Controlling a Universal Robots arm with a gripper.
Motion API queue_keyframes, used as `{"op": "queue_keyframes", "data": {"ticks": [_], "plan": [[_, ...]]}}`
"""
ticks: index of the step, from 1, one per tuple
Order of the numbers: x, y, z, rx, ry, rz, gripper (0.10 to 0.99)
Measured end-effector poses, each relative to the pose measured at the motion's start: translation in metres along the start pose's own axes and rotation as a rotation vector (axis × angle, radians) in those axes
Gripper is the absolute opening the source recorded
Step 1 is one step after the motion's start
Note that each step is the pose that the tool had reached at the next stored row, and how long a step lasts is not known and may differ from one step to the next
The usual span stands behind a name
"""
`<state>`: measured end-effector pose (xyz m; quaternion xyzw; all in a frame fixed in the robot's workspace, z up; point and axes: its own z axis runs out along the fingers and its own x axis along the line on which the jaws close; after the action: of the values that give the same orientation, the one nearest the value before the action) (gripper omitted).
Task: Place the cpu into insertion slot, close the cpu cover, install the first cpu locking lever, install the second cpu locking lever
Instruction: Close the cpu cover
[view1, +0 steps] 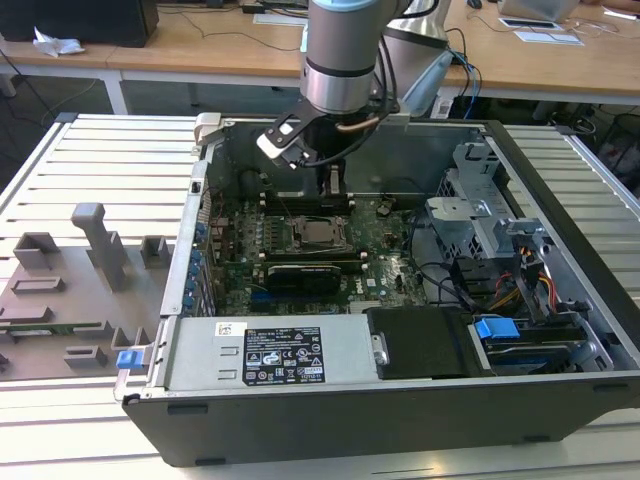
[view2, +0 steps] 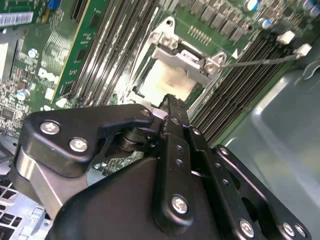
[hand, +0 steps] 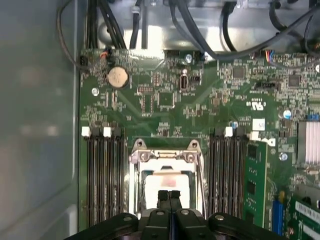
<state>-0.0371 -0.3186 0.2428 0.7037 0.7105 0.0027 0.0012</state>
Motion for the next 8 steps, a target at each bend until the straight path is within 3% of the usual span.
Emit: {"op": "queue_keyframes", "data": {"ticks": [3, 8], "plan": [[0.0001, -0.0099, -0.0001, 0.0, 0.0, 0.0, 0.106], [0.0002, -0.0189, -0.0001, 0.0, -0.0001, 0.0, 0.106]]}}
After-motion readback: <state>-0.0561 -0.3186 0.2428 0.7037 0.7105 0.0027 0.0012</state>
